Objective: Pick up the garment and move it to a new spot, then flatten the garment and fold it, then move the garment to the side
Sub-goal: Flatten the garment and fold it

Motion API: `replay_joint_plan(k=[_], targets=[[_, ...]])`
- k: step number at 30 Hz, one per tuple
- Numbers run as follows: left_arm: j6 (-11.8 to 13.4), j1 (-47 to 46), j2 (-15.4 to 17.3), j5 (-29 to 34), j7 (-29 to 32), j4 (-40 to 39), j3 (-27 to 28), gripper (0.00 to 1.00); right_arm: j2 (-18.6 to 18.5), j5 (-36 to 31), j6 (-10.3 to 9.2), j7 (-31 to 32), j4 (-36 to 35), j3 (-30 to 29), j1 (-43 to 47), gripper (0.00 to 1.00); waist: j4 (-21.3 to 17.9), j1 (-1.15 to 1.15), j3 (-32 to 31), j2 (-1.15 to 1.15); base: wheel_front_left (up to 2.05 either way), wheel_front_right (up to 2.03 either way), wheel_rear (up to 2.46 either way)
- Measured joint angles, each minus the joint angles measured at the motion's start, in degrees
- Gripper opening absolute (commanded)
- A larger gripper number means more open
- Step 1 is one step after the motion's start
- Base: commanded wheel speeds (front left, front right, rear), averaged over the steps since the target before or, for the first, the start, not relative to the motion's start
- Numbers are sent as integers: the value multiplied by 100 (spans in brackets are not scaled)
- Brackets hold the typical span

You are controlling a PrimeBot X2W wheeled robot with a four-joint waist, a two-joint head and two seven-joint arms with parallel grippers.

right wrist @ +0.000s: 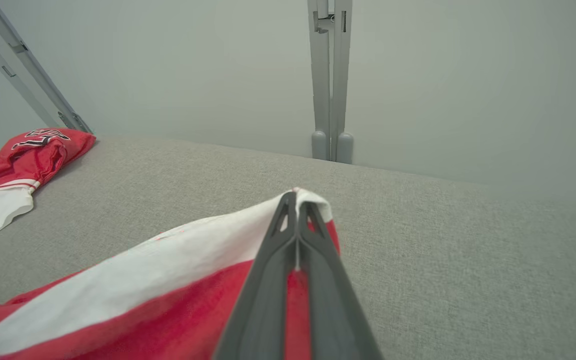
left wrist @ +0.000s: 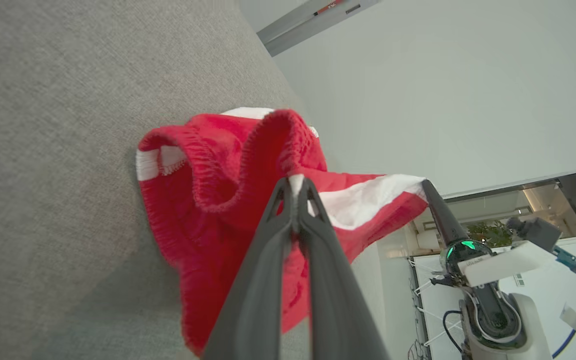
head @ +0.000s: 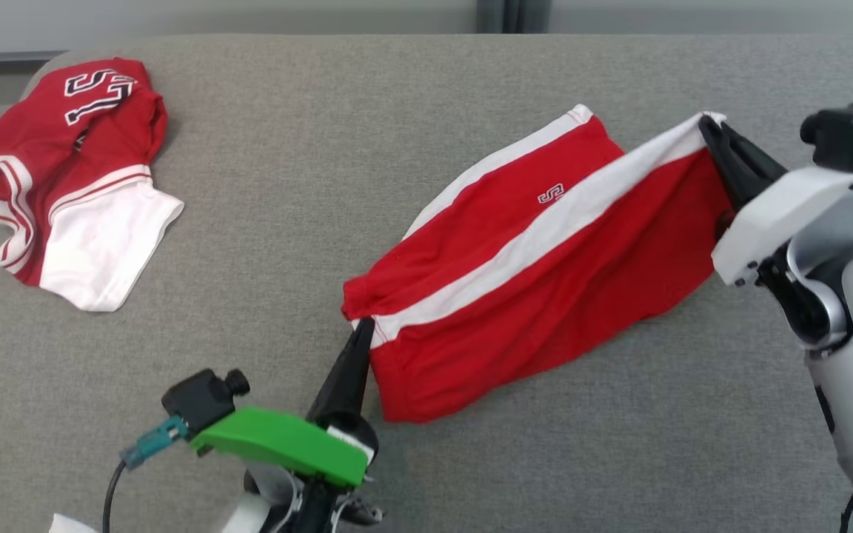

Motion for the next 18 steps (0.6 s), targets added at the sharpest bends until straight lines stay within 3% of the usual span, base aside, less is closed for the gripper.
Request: replay_joint_plan(k=[8, 18], targets=[[145, -964, -388, -11, 94, 1078, 181, 0, -5, -162, 0, -323, 1907, 645, -1579, 0, 249, 0, 415, 0, 0, 0, 0], [-35, -1469, -671, -56, -88, 1798, 202, 0, 74, -298, 1, -883, 3786, 1204, -2650, 0, 476, 0, 875, 0, 0, 0, 0]])
